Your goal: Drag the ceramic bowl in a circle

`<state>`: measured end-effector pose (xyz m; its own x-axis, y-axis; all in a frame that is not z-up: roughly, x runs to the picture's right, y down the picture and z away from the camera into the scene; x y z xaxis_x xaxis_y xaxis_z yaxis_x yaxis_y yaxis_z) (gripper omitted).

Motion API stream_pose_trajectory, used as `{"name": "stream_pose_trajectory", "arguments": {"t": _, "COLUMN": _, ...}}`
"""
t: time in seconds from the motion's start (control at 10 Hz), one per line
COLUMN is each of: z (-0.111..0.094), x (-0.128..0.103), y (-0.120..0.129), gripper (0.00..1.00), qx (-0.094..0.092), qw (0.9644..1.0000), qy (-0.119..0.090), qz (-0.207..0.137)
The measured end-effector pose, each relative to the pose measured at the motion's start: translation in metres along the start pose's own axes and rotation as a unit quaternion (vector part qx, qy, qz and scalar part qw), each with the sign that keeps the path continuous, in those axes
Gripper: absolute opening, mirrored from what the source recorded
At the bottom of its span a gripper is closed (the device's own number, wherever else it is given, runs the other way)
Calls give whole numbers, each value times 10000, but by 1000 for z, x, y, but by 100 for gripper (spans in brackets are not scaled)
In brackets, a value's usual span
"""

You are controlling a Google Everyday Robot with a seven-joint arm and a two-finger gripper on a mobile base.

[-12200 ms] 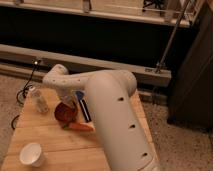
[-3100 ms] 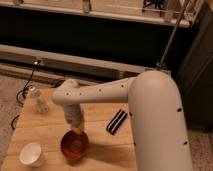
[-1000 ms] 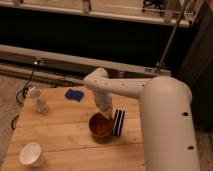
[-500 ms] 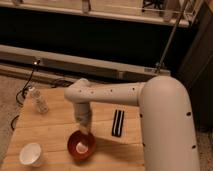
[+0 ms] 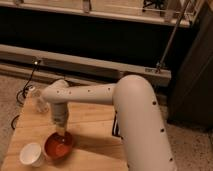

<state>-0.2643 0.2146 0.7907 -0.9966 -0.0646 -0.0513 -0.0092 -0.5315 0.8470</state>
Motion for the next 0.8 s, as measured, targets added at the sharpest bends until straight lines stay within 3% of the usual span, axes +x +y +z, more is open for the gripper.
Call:
{"name": "stream_pose_trajectory", "arguments": {"t": 0.2, "z": -13, "x": 25, "y": 36, "gripper": 0, "qx": -227, "qw": 9996, "qy": 160, "qz": -97}}
{"name": "stream_pose_trajectory", "arguments": {"t": 0.4, "z": -31, "x": 32, "y": 78, "gripper": 0, "qx": -405, "qw": 9983, "qy": 409, "qz": 82}}
{"name": "stream_pose_trajectory", "arguments": {"t": 0.6, "z": -50, "x": 17, "y": 119, "gripper": 0, "qx": -490, "qw": 9942, "qy": 784, "qz": 555}}
{"name": "stream_pose_trajectory", "arguments": {"t": 0.8, "z": -56, "x": -11, "y": 142, "gripper": 0, "qx": -419, "qw": 9876, "qy": 1031, "qz": 1107}}
